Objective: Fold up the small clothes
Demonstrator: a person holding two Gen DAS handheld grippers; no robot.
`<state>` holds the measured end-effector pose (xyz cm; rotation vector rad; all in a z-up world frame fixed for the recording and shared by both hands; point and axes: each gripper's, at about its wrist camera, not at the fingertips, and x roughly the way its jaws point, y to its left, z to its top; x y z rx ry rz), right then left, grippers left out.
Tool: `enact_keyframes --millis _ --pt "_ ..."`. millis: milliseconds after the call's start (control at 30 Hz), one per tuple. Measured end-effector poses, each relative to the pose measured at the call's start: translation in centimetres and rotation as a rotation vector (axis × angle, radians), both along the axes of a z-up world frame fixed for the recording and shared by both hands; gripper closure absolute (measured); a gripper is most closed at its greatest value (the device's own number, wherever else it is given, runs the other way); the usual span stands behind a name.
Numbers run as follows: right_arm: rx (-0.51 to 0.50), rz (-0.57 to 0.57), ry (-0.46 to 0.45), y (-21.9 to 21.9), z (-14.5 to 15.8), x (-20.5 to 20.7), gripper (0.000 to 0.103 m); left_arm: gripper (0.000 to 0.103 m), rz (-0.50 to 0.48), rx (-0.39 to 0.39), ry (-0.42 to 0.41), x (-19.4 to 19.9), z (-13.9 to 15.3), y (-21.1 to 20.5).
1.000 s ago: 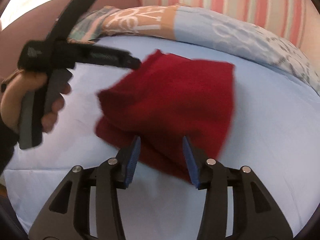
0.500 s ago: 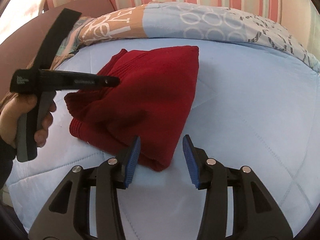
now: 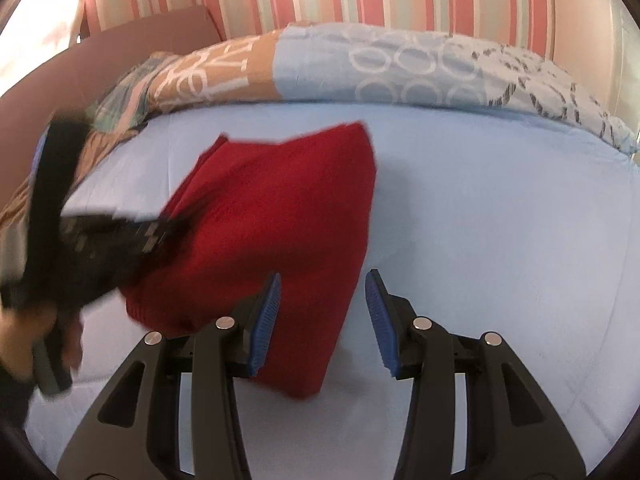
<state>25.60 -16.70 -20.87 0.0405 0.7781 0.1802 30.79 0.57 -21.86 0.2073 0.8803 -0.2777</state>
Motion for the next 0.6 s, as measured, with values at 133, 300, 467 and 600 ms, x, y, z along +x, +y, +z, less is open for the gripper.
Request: enact_keyframes --millis 133,300,467,600 --pt "-0.009 0.01 -0.005 0.1 0.3 1.4 0.057 0.09 0.027 0.016 -0.005 -1.9 -1.0 1.4" --pt "-0.017 0.005 0.039 0.3 -1.5 2.7 0.057 0.089 0.035 0.008 0.002 -1.1 -2.0 2.0" --pt "0.024 -0.002 0.035 -0.3 -1.3 2.4 0.055 0.055 0.042 -0.025 0.007 -1.3 -0.9 2.2" --pt "0.038 0.025 0.0 0.0 -0.4 1.3 0.047 0.016 0.111 -0.031 -0.001 -3.7 0.1 3.2"
